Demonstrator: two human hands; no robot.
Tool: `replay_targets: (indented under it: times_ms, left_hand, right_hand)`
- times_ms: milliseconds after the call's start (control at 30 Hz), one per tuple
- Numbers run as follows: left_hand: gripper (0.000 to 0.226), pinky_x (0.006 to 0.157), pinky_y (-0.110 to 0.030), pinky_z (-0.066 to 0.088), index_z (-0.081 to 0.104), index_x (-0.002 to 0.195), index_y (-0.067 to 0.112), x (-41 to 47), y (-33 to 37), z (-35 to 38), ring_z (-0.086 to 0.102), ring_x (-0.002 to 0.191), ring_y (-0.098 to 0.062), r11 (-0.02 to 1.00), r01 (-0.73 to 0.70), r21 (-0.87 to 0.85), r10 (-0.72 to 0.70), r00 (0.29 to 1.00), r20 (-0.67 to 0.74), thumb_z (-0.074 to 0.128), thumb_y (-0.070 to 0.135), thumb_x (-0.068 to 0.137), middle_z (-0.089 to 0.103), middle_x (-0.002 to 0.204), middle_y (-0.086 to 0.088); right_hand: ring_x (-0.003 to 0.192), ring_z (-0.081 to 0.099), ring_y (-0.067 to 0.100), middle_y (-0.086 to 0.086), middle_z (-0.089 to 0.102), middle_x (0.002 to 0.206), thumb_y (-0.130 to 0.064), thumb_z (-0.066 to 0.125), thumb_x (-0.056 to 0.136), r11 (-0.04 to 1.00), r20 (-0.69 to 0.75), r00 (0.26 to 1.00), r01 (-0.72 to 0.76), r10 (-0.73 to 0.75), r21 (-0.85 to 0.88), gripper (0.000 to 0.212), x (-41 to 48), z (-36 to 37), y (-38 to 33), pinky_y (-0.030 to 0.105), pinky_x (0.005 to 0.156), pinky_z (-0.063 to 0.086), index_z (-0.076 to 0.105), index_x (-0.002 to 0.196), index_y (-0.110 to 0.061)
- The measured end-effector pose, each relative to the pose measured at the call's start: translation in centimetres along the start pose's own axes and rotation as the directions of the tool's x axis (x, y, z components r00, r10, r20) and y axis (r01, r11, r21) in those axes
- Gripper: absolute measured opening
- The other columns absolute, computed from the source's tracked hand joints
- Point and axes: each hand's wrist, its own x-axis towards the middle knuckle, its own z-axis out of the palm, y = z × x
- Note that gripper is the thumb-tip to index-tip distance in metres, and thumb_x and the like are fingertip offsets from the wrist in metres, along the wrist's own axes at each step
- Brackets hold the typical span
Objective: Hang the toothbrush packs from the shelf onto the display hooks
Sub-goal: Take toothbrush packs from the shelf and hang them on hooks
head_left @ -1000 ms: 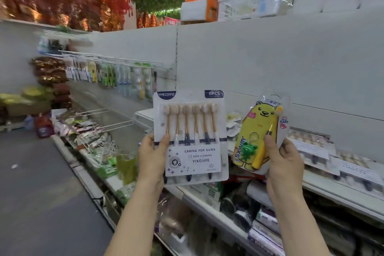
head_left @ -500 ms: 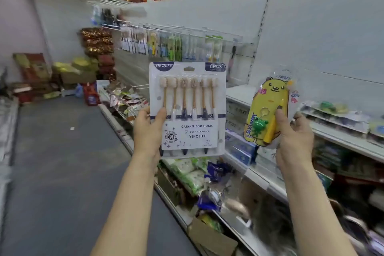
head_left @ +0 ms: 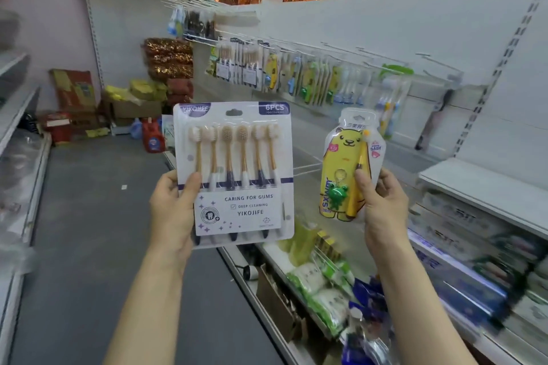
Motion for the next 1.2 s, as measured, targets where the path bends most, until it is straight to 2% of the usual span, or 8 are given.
replay_targets:
  times_ms: [133,267,467,600,733,967,1100,1200]
  left_hand:
    - [0.009,0.063,-0.029,0.059,0.059,0.105,0.012,10.4,-2.0,-0.4,0.07,0.073,-0.013,1.0,-0.027,-0.004,0.027,0.999,0.034,0.061,0.011,0.096,0.072,0.092,-0.007]
    - [0.008,0.058,-0.024,0.057,0.06,0.099,0.015,22.3,-2.1,0.7,0.072,0.071,-0.01,1.0,-0.019,-0.005,0.019,0.996,0.093,0.059,0.007,0.096,0.074,0.084,-0.001]
    - [0.01,0.072,-0.039,0.061,0.061,0.105,0.013,37.7,-2.6,1.5,0.073,0.084,-0.022,0.998,0.004,0.056,-0.012,0.992,0.127,0.063,0.011,0.095,0.075,0.097,-0.009]
    - [0.013,0.061,-0.031,0.059,0.06,0.108,0.013,45.6,-4.6,2.1,0.074,0.078,-0.018,0.998,0.019,0.053,-0.028,0.986,0.163,0.062,0.012,0.095,0.076,0.094,-0.007]
    - [0.011,0.055,-0.026,0.056,0.06,0.106,0.013,53.4,-7.2,4.1,0.073,0.072,-0.014,0.999,0.044,0.016,-0.047,0.965,0.257,0.06,0.011,0.096,0.077,0.084,-0.001]
    - [0.019,0.062,-0.034,0.059,0.061,0.112,0.011,68.8,-11.5,7.3,0.073,0.08,-0.023,0.993,0.119,0.002,-0.106,0.877,0.469,0.063,0.016,0.094,0.076,0.096,-0.012]
    - [0.011,0.056,-0.026,0.057,0.06,0.107,0.012,78.8,-12.9,9.6,0.073,0.07,-0.015,0.993,0.121,-0.001,-0.096,0.788,0.609,0.061,0.011,0.095,0.076,0.086,-0.005]
    - [0.01,0.06,-0.032,0.06,0.06,0.105,0.011,84.9,-13.9,11.8,0.072,0.073,-0.021,0.983,0.182,0.02,-0.146,0.716,0.683,0.061,0.012,0.095,0.074,0.093,-0.013]
  right_hand:
    - [0.082,0.072,0.006,-0.007,0.077,0.091,-0.01,0.066,0.095,0.999,-0.013,1.0,0.028,-0.027,0.044,0.013,5.5,7.6,5.4,0.019,0.065,0.056,0.066,0.106,-0.016]
    - [0.082,0.072,0.006,-0.009,0.077,0.09,-0.012,0.067,0.094,0.996,-0.028,0.999,0.026,-0.023,0.09,0.013,12.3,16.2,9.5,0.021,0.066,0.057,0.067,0.105,-0.017]
    - [0.083,0.071,0.007,-0.01,0.076,0.091,-0.013,0.067,0.094,0.994,-0.039,0.999,0.031,-0.027,0.102,0.013,21.9,26.7,13.1,0.024,0.064,0.059,0.067,0.105,-0.019]
    - [0.078,0.072,0.004,-0.011,0.077,0.088,-0.01,0.065,0.094,0.995,-0.061,0.997,0.043,-0.038,0.091,0.015,25.8,31.1,16.0,0.021,0.059,0.057,0.065,0.108,-0.016]
    - [0.075,0.071,0.001,-0.013,0.076,0.085,-0.009,0.065,0.094,0.994,-0.11,0.989,0.107,-0.102,0.038,0.016,29.4,34.7,18.4,0.017,0.056,0.055,0.065,0.107,-0.017]
    - [0.081,0.072,0.006,-0.008,0.077,0.091,-0.006,0.066,0.092,0.983,-0.246,0.951,0.18,-0.186,-0.047,0.017,36.1,43.3,23.4,0.021,0.064,0.058,0.066,0.106,-0.016]
    - [0.081,0.073,0.005,-0.008,0.078,0.091,-0.006,0.066,0.092,0.967,-0.388,0.886,0.239,-0.253,-0.085,0.018,39.6,48.5,25.6,0.02,0.062,0.058,0.066,0.106,-0.016]
    - [0.081,0.073,0.007,-0.003,0.077,0.094,-0.007,0.067,0.091,0.962,-0.46,0.844,0.237,-0.274,-0.138,0.016,41.8,51.9,27.0,0.022,0.062,0.058,0.068,0.103,-0.018]
